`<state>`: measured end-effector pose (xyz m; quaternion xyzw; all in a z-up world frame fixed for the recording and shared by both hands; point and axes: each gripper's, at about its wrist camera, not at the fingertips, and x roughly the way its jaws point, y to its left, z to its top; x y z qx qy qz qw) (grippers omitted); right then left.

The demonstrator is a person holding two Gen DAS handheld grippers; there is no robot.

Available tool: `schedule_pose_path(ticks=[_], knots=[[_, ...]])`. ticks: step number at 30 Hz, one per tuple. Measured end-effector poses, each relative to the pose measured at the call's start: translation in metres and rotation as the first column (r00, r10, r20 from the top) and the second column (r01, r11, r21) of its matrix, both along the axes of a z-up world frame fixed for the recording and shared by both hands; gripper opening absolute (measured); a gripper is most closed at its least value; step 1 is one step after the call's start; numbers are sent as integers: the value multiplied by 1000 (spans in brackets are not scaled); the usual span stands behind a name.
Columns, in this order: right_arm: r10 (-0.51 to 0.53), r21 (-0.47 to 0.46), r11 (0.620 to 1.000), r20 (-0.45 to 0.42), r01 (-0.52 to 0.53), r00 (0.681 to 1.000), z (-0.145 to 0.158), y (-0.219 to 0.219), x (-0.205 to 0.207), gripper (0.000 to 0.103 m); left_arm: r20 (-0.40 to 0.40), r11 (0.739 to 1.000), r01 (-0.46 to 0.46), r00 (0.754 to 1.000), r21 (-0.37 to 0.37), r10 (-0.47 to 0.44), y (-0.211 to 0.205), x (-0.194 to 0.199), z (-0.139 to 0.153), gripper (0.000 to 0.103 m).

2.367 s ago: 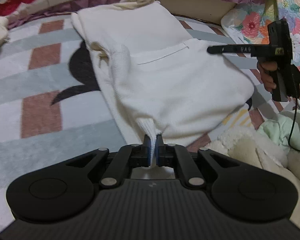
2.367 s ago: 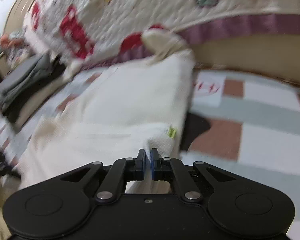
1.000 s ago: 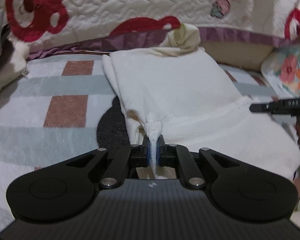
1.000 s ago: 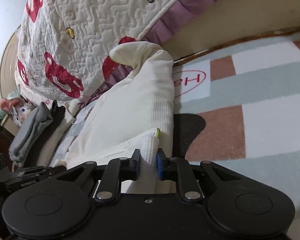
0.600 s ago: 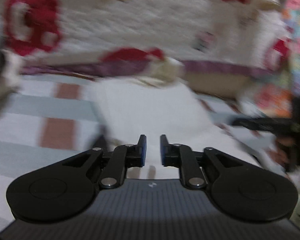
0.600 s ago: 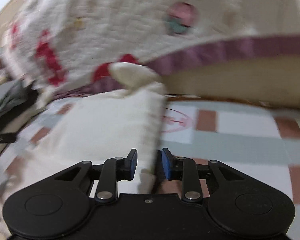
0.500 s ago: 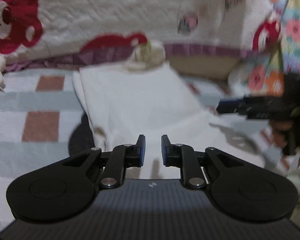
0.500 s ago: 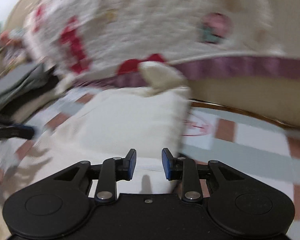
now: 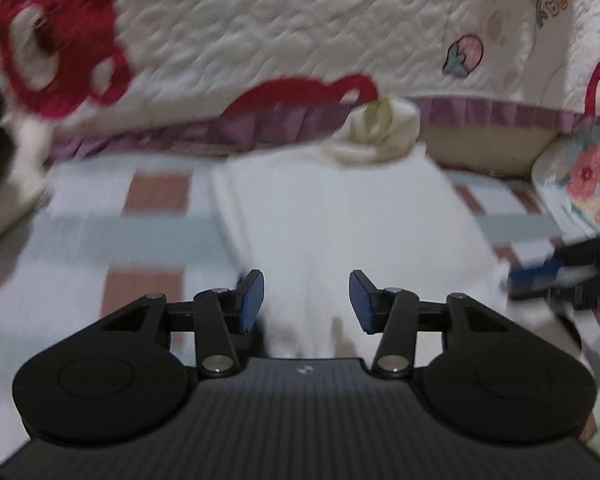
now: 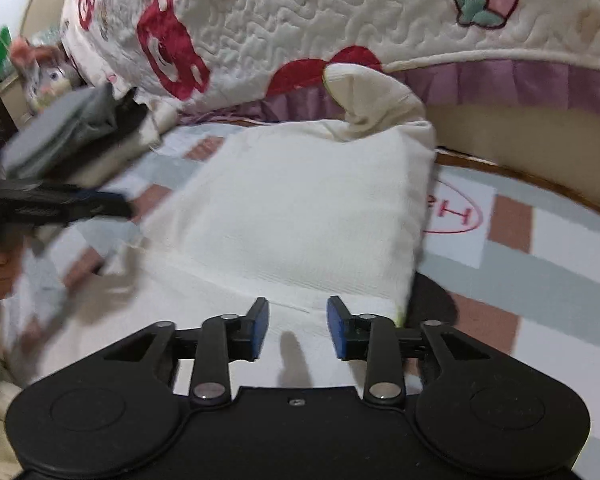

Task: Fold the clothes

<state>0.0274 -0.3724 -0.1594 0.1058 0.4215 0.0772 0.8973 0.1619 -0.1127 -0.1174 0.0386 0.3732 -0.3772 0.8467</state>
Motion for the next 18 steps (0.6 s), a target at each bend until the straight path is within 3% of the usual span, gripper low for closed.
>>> schedule_pose_path(ticks=[1,2,4,7,10,13,15,16,17,18], knots=[[25,-5,1000,-58,-25,998,-9,6,7,49,-2,1000,25,1000,-8,-25,-21,0,4,48],[39,-21,999,-103,-42,994,-19,7,12,45,21,998,52,998,-22,-52,-36,3,8,49],[41,-38,998,-87,-45,995,-25,10,12,47,98,992,118,989,-34,-114,-69,8,15,61],[28,-36,999,-67,-31,997,-19,13,9,48,225,980,197,954,18,-196,-123,13,20,65],[-40,164,985,-59,49,997,-18,-4,1,48,288,973,218,930,73,-230,-170,23,21,68],[-51,253,965,-93,73,994,-23,-13,-3,48,340,968,215,907,130,-248,-204,36,17,74],[-69,351,930,-124,109,990,-28,-22,-5,49,378,959,204,887,195,-266,-225,46,9,74],[-80,411,902,-141,131,987,-31,-27,-6,50,395,957,187,880,222,-264,-230,50,3,65],[-89,473,868,-151,151,985,-34,-32,-8,51,386,959,168,888,229,-248,-233,57,-4,51],[-99,518,839,-161,170,982,-37,-36,-10,51,342,964,161,912,210,-227,-233,63,-7,13]])
